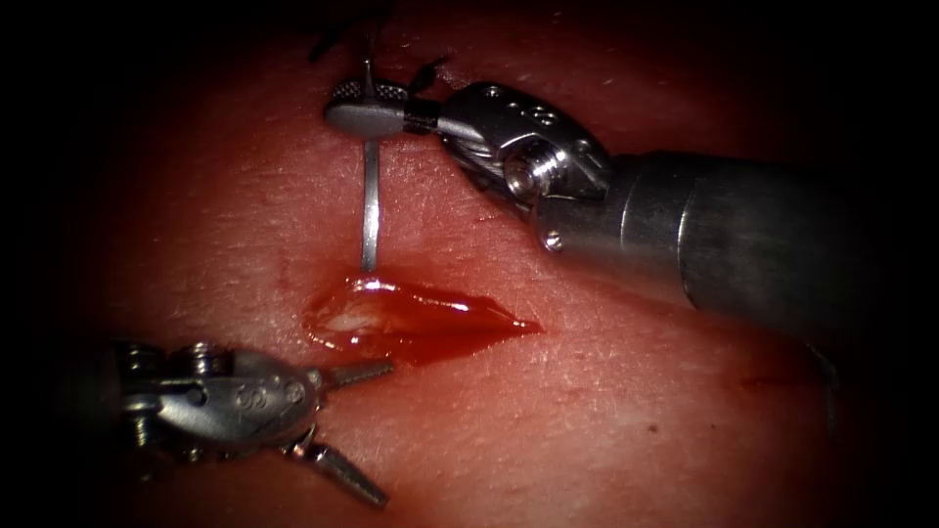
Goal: Wound Closure
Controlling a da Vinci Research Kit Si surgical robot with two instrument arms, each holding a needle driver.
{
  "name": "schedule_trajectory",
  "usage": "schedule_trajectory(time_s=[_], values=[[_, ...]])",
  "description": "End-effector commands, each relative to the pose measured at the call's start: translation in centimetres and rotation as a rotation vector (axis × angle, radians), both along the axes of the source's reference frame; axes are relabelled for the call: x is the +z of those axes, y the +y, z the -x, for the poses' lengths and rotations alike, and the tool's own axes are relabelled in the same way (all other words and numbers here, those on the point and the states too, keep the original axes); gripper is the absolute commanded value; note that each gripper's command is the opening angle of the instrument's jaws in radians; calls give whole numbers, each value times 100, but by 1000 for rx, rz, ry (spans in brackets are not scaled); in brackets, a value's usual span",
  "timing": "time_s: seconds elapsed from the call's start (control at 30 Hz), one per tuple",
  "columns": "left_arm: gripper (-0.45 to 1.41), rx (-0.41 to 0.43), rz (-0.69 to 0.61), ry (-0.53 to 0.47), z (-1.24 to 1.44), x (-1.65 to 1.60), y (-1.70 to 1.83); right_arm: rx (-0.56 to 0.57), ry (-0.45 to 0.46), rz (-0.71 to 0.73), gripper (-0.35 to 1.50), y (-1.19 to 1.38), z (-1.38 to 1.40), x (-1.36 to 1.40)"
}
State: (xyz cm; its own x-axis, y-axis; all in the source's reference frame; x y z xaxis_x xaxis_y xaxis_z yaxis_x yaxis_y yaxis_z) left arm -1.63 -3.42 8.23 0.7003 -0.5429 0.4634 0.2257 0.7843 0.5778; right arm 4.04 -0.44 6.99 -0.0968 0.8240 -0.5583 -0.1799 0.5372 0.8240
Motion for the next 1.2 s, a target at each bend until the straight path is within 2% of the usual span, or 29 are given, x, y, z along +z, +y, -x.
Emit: schedule_trajectory(time_s=[0.03,0.37,0.63,0.87,1.2], values=[[76,1,1,-1,5,5,-2,3,3,-3,-35,6,-8,2],[78,-22,28,24,-3,-3,20,-3,4,-8,-35,6,-7,3],[74,-38,18,30,-7,12,5,-21,0,-47,-35,-1,-8,4],[76,-31,16,29,-21,20,9,-73,14,-218,-35,-30,-9,11],[76,-27,11,26,-24,18,11,-129,47,-260,-35,-74,2,-3]])
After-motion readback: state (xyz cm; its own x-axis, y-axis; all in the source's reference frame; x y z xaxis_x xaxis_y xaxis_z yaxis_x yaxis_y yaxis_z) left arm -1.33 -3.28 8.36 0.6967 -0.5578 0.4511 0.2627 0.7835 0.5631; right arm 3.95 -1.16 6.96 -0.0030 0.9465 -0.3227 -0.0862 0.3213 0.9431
